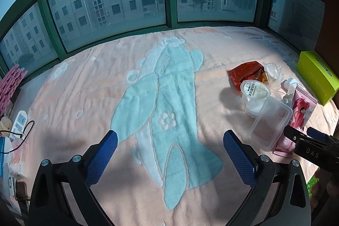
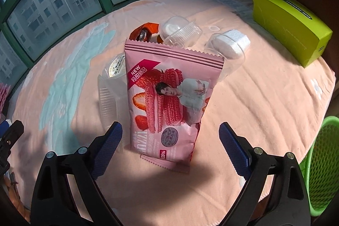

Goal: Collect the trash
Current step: 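Grasp the pink snack wrapper with the right tool, then lift the pink wrapper with the right tool while the left tool grasps the clear plastic box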

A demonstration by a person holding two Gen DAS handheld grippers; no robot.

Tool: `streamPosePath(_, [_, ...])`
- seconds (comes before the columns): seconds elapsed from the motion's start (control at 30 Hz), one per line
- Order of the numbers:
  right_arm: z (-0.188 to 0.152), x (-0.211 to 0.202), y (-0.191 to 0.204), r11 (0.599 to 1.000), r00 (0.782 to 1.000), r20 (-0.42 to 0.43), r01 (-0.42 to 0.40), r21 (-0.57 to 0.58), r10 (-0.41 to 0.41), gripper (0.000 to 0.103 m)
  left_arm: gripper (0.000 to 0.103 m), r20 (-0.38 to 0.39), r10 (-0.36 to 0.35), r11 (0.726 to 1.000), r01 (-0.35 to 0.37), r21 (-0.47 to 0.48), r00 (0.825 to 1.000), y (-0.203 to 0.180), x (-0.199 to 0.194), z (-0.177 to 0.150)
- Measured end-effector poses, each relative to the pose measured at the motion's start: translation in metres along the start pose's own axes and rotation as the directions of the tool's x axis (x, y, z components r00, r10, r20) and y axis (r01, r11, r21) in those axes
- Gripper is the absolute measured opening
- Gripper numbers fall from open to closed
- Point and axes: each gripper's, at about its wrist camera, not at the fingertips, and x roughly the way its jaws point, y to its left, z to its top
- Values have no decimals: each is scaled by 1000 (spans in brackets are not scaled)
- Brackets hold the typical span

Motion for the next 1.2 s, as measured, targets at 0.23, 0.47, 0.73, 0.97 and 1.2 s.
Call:
streamPosePath(0.23, [-3,7,-6,1000,1000,-15,-14,2,14,74,97,-13,-4,1000,4,8,1000,-5,5,1])
streamPosePath(0.47, [-10,0,-18,999,999,-7,-31,14,31,64,97,-27,-34,999,34,23,999,-19,8,-2])
streamPosePath(0.73, [-14,-20,-34,998,999,24,-49,31,48,62,97,-67,-145,988,147,39,987,-48,15,-2])
streamPosePath(0.97, [-19,-42,-53,998,998,51,-48,51,45,62,97,-126,-264,963,269,26,956,-84,33,3])
streamPosePath(1.2, [-24,-59,-78,997,997,67,-38,70,33,62,97,-169,-301,952,306,7,939,-109,60,14])
